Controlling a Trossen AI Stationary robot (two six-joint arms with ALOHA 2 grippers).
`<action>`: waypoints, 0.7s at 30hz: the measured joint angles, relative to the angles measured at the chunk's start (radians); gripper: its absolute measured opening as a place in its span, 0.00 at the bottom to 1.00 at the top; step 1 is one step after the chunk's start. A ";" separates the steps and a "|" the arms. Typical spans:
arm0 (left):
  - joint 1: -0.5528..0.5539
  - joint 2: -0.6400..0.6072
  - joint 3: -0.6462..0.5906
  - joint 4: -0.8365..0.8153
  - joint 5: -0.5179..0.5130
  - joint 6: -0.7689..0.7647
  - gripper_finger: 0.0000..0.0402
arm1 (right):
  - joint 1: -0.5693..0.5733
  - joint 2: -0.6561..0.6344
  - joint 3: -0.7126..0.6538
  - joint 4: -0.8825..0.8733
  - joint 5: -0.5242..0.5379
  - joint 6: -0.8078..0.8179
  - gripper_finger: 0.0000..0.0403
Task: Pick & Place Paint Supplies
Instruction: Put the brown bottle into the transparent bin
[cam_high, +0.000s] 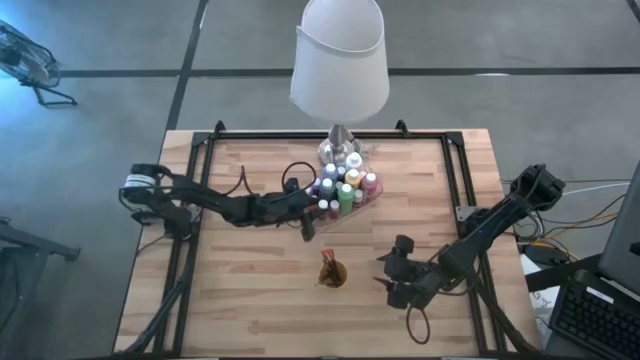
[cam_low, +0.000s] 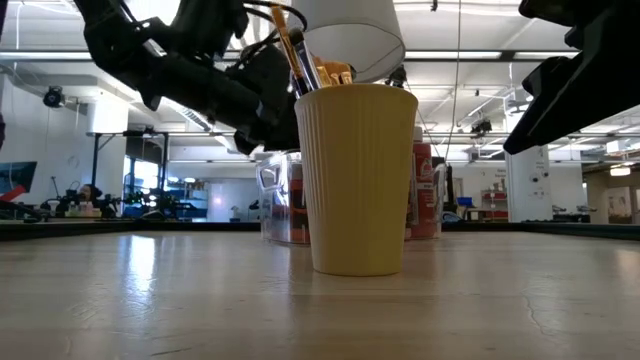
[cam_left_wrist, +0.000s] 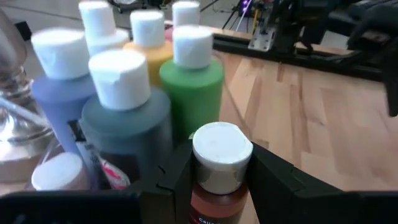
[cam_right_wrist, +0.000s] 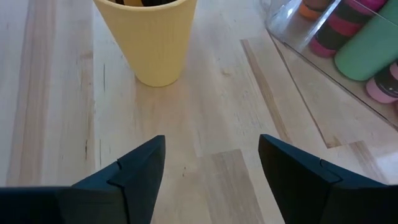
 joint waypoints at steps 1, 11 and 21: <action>0.003 0.008 0.000 0.002 0.000 -0.005 0.33 | 0.000 0.000 0.000 0.000 0.000 0.000 0.63; 0.011 0.051 0.000 0.026 0.000 -0.043 0.33 | 0.000 0.001 0.000 0.000 0.000 0.000 0.70; 0.011 0.058 0.000 0.019 0.020 -0.076 0.33 | -0.001 0.001 0.000 -0.001 0.000 0.000 0.75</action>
